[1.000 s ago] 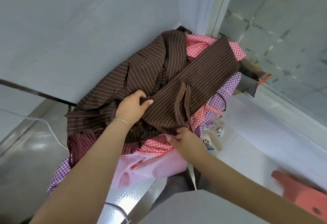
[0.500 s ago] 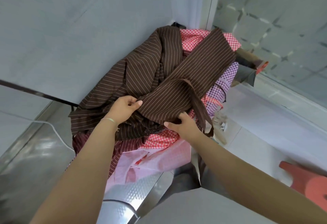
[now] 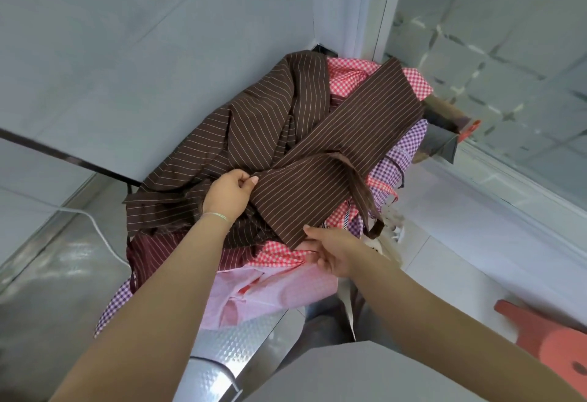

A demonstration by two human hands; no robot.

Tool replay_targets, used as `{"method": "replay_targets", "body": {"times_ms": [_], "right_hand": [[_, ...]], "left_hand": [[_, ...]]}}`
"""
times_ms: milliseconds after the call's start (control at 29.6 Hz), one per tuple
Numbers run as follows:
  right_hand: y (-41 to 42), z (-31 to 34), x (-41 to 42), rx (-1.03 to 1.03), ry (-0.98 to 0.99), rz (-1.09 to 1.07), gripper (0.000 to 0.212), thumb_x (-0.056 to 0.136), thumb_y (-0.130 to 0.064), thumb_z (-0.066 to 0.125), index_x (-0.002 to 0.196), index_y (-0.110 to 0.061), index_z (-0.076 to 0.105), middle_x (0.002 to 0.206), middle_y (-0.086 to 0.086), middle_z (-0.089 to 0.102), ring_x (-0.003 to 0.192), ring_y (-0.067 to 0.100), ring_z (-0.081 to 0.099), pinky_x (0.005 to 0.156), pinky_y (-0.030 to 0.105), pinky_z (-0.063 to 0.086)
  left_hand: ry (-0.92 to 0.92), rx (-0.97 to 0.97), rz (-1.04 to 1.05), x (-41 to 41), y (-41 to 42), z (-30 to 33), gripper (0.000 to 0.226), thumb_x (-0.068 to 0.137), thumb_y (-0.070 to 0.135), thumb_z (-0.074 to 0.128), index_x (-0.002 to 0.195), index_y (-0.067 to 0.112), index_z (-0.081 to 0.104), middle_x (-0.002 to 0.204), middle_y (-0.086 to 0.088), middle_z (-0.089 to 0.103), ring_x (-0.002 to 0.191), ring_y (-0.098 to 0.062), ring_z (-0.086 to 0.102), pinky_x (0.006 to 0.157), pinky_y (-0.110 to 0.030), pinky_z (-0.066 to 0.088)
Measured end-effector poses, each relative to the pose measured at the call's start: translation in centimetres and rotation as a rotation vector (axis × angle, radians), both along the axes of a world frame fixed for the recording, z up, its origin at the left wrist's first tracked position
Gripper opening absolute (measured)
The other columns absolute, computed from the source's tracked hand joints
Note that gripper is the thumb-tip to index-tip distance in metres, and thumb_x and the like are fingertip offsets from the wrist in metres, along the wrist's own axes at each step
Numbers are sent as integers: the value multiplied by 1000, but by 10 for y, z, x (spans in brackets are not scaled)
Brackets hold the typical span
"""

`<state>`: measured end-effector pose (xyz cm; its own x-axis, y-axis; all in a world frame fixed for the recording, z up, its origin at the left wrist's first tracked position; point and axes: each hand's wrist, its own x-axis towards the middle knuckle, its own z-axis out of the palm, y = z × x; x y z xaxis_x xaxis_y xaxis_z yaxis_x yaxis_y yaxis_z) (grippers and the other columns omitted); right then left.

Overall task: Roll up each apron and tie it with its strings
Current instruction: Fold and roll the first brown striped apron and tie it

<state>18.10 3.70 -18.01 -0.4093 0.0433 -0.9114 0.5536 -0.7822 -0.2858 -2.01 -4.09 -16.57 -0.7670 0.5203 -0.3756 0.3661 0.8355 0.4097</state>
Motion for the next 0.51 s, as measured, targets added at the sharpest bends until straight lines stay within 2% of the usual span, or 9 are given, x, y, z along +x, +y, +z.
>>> {"method": "replay_targets", "body": {"times_ms": [68,135,203,270,304,372,439,473,507], "right_hand": [[3,-1,0,21,-39,47,26,96,-27,58,106,-4,63,89,7,75,48,10,62,40,16,39],[6,1,-1,129,-72,174,25,97,-27,56,91,-5,65,71,4,70,45,8,54,41,17,35],[13,4,-2,318,-91,400,32,97,-31,54,76,-9,62,55,-2,55,43,8,42,43,19,32],[22,6,-4,565,-70,571,38,98,-36,51,70,-11,57,53,-3,49,44,10,42,47,21,36],[27,4,-4,698,-56,580,40,98,-40,49,71,-12,57,55,-4,50,46,10,44,50,24,41],[37,0,-5,998,-55,452,37,97,-44,47,78,-15,58,65,-4,56,58,12,52,64,33,51],[49,-5,-6,1388,-67,294,20,95,-39,54,96,-20,61,95,-2,60,87,16,57,81,37,52],[57,-10,-7,1555,-75,285,22,92,-35,59,109,-21,61,111,1,57,103,20,54,90,38,48],[67,-14,-9,1653,-82,332,34,89,-34,63,121,-22,57,126,5,52,116,24,49,98,41,43]], "left_hand": [[45,-17,23,8,-1,0,27,97,40,51,110,18,58,94,4,60,90,-20,57,74,-32,43],[68,12,84,18,-2,-1,32,95,38,54,120,17,52,111,-1,60,100,-25,58,77,-35,45],[57,102,205,33,-4,-2,41,92,36,59,124,14,45,123,-7,50,103,-29,56,82,-40,47],[-32,198,404,46,-3,-7,52,90,40,61,124,6,42,126,-11,44,100,-31,54,84,-43,48],[-109,232,506,52,-3,-11,57,89,45,59,123,2,43,125,-12,47,99,-32,56,84,-43,48],[-272,258,676,60,-1,-16,62,92,53,50,122,-1,46,121,-16,57,103,-36,59,88,-43,49],[-366,244,726,68,5,-16,58,99,49,39,127,-1,47,117,-12,56,110,-36,55,91,-40,43],[-360,241,716,73,7,-16,56,101,45,35,129,-1,47,120,-17,56,108,-34,54,87,-38,41],[-316,247,697,78,9,-15,52,103,41,34,128,-3,47,118,-19,56,98,-31,55,80,-35,39]]}}
